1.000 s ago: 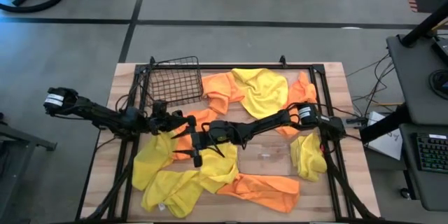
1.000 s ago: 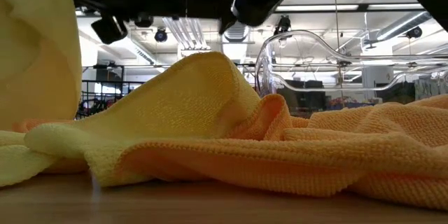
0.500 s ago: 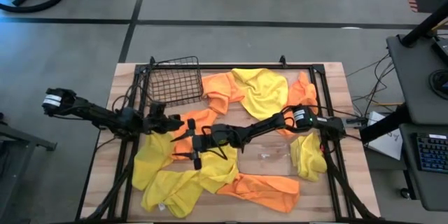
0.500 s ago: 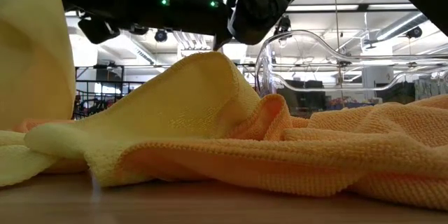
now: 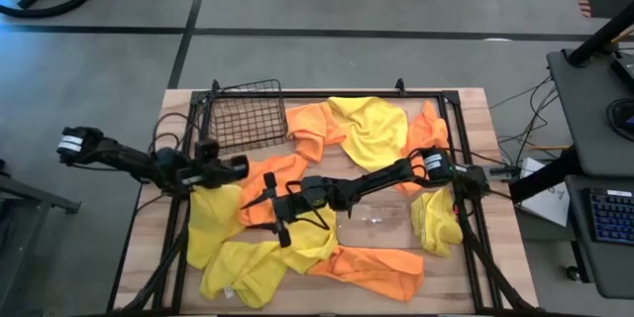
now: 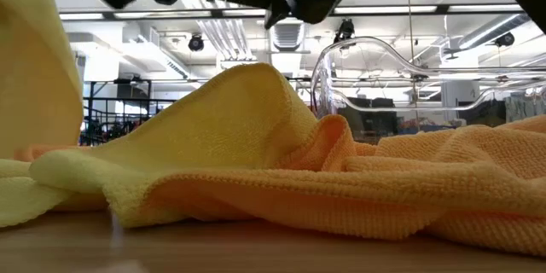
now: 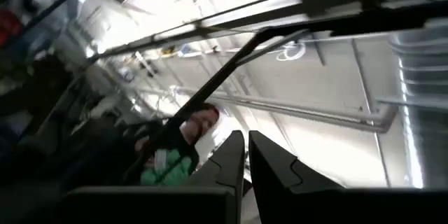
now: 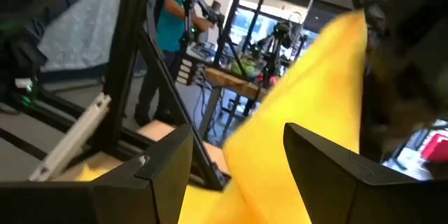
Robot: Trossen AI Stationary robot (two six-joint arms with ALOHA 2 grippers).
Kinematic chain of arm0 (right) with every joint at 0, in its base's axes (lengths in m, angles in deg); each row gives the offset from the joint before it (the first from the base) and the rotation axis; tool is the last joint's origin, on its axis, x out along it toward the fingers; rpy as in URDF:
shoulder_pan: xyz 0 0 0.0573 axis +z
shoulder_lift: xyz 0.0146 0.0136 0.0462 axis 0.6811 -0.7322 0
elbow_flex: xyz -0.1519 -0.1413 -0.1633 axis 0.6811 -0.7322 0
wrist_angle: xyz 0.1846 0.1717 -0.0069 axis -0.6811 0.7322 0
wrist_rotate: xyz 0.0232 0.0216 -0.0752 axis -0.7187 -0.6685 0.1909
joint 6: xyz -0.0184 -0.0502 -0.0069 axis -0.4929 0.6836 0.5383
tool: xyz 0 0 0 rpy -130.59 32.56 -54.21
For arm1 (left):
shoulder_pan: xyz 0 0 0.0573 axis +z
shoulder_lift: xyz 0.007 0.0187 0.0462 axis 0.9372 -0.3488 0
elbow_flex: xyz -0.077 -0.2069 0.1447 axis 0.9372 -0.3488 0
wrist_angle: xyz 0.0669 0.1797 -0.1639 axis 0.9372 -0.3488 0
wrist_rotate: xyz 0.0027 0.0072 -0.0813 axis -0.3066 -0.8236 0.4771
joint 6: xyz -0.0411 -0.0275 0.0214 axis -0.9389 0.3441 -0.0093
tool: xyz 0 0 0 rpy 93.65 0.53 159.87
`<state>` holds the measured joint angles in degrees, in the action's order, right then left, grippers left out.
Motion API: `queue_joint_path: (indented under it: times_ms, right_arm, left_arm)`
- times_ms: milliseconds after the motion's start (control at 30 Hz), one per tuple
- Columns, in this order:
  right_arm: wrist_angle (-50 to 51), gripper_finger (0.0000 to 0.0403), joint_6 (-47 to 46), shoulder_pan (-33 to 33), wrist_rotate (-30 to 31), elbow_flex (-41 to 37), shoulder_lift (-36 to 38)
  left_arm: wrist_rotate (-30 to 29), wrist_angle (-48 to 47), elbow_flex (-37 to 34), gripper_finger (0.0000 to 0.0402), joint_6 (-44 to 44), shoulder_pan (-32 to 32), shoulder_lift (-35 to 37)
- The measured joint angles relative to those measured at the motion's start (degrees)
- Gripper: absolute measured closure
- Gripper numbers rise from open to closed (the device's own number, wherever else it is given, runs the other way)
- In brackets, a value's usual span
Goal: Sort microfiber towel by color & place in baskets
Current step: Put the yellow towel into the transparent bin
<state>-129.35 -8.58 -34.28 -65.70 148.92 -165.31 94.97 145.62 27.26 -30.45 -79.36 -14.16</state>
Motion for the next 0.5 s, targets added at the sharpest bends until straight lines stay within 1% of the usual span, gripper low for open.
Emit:
queue_joint_path:
  times_ms: [33,100,267,433,500]
  right_arm:
    - [0.3,0.0184,0.4,0.0,0.4,0.0,0.0]
    - [0.6,0.0184,1.6,0.0,3.1,0.0,0.0]
    - [0.0,0.0184,1.6,-0.5,9.2,0.0,-1.3]
    - [-1.3,0.0184,-1.6,-1.6,10.3,0.0,-3.8]
    - [-2.2,0.0184,-2.5,-1.5,10.2,1.4,-4.4]
  left_arm:
    - [0.2,-0.1,0.7,0.0394,1.7,0.0,0.0]
    - [1.4,-0.4,2.0,0.0394,4.4,-0.2,0.0]
    - [4.1,-1.0,6.2,0.0396,7.7,-0.3,-2.1]
    - [5.1,-1.7,8.9,0.0398,9.3,-0.3,-4.3]
    - [5.1,-1.8,9.2,0.0398,9.8,-0.3,-5.2]
